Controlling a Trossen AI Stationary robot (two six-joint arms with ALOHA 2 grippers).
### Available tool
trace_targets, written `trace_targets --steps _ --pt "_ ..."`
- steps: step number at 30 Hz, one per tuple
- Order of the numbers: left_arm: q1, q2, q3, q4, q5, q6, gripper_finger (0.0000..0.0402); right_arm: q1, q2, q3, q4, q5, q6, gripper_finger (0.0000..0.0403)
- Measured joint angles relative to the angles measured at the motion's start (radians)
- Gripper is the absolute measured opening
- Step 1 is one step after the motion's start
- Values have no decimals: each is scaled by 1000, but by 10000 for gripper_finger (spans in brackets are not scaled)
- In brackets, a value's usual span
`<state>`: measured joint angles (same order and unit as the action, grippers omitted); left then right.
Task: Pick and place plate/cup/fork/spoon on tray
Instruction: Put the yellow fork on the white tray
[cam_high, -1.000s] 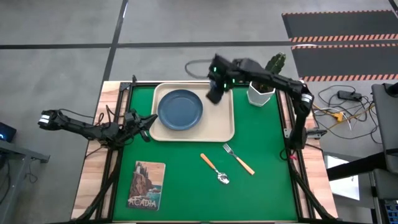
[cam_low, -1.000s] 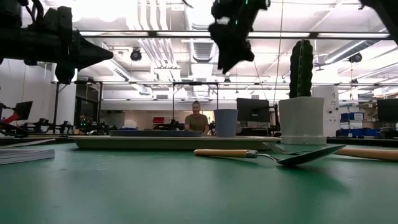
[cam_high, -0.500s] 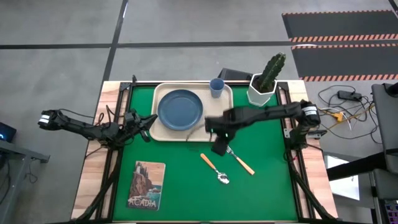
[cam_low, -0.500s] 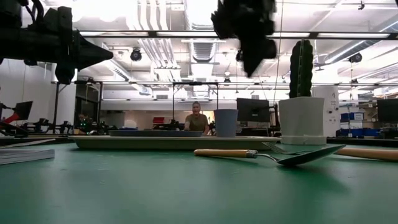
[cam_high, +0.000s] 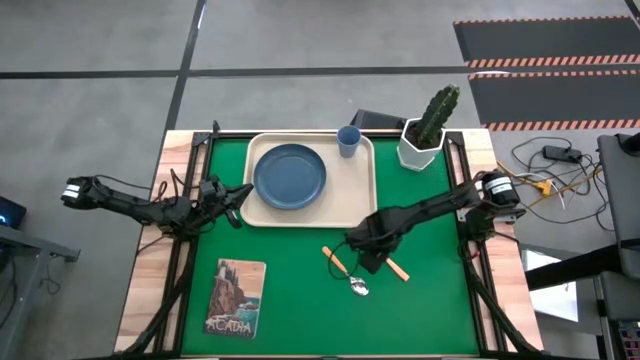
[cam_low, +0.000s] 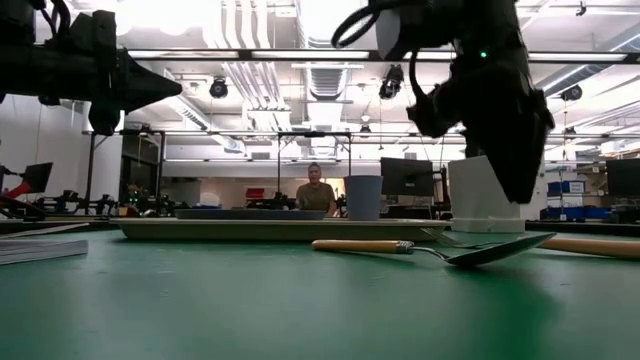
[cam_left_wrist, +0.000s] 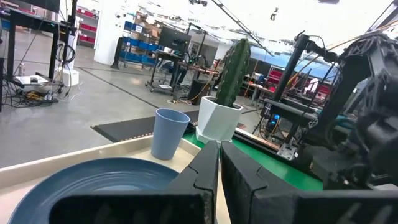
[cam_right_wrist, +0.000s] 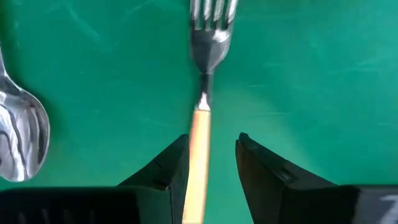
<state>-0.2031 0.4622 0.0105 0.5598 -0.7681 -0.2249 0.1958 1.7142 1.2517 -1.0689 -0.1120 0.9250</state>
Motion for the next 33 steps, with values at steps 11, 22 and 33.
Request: trace_targets --steps 11,22,33 --pt "0 0 0 0 0 2 0 78 0 -111 155 7 133 105" --pt "0 0 0 0 0 2 0 86 -1 -176 261 21 178 46" --pt "0 0 0 0 0 2 0 105 -11 -115 262 48 148 36"
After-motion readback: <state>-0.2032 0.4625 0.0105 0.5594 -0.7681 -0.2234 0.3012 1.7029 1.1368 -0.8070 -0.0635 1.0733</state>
